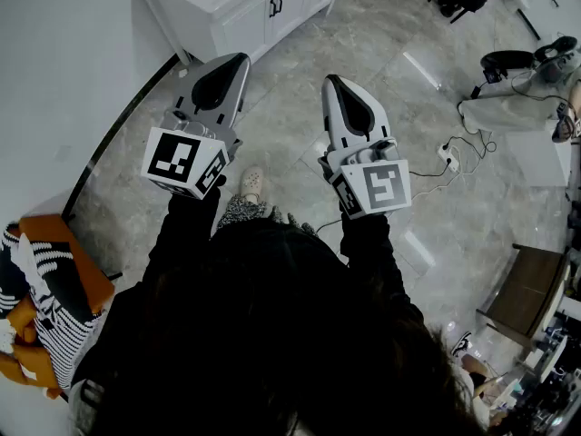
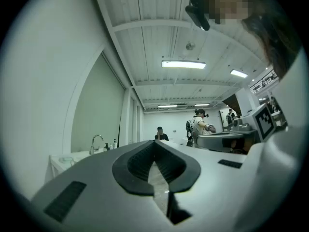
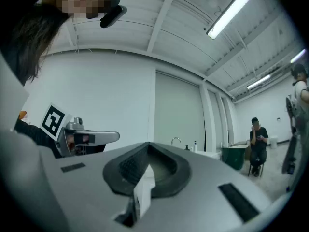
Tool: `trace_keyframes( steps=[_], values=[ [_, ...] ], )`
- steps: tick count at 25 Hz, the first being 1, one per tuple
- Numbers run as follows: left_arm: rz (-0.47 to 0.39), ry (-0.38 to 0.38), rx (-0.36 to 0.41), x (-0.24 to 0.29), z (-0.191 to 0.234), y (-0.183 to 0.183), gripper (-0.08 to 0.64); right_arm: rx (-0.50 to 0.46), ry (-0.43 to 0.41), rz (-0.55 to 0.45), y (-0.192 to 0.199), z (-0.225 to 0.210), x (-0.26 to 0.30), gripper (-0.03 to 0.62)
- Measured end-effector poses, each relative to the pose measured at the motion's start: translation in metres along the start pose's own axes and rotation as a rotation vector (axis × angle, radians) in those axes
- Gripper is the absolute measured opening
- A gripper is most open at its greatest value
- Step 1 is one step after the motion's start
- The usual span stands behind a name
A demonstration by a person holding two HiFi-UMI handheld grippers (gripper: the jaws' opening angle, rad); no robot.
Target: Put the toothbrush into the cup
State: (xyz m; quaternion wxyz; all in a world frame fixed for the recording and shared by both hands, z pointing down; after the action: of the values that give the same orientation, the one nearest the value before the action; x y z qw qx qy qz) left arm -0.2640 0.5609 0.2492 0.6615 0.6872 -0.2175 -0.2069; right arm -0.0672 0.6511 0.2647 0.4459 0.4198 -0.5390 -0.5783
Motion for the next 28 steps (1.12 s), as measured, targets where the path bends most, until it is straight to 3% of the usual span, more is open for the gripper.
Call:
trace_keyframes(
  steps=[15,28],
  values=[
    [0.001,-0.005,0.007,0.029,0.013,0.005,0.008,0.108,-0.044,0.021,0.007,-0.019,0.026,0.005],
    [0.017,-0.004,-0.007,0.049,0.042,0.013,0.008,0.061,-0.028,0.055,0.007,-0.022,0.059,0.005]
  ],
)
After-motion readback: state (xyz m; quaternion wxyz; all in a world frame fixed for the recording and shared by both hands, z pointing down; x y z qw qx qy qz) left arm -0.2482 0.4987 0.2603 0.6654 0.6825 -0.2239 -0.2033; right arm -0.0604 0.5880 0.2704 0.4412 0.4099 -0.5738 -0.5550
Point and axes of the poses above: the fingertips, and each gripper's own axes: x forward along the fingers, z to its left, y out of its underside, the point moved 9 cm from there along -x, backward along the fingers, and after that the axes turned 6 degrees about z, right-handed, at the moved point
